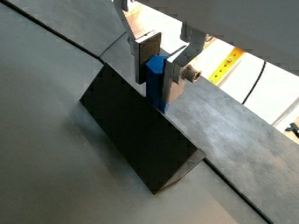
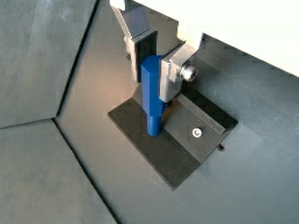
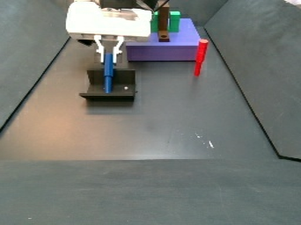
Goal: Pick up the blue object. Move up. Place the blue object on the fixture. Regrasp the blue object. Move to above the board. Insert the blue object.
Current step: Regrasp the blue object.
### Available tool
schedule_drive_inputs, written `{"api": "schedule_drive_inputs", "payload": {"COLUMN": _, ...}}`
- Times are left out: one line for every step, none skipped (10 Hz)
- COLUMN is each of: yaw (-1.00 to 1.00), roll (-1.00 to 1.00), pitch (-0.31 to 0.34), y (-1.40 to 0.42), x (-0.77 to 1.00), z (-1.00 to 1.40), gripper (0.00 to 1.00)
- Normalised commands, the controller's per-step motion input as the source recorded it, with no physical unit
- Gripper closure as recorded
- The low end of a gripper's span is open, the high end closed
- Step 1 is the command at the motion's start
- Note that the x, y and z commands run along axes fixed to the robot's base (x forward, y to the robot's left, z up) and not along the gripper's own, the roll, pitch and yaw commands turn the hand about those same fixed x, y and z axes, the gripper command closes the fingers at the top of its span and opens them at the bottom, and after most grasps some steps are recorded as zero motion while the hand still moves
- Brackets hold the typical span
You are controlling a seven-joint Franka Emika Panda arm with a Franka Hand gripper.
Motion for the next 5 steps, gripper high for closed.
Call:
{"api": "schedule_drive_inputs", "payload": {"yaw": 0.00, "roll": 0.00, "pitch": 0.000, "y": 0.00, "x": 0.00, "z": 0.00, "gripper": 1.00}}
{"api": "schedule_drive_inputs", "payload": {"yaw": 0.00, "roll": 0.00, "pitch": 0.000, "y": 0.00, "x": 0.00, "z": 0.00, "gripper": 1.00}}
{"api": "schedule_drive_inputs", "payload": {"yaw": 0.00, "roll": 0.00, "pitch": 0.000, "y": 0.00, "x": 0.00, "z": 0.00, "gripper": 1.00}}
{"api": "schedule_drive_inputs", "payload": {"yaw": 0.00, "roll": 0.00, "pitch": 0.000, "y": 0.00, "x": 0.00, "z": 0.00, "gripper": 1.00}}
{"api": "schedule_drive_inputs", "payload": {"yaw": 0.00, "roll": 0.00, "pitch": 0.000, "y": 0.00, "x": 0.00, "z": 0.00, "gripper": 1.00}}
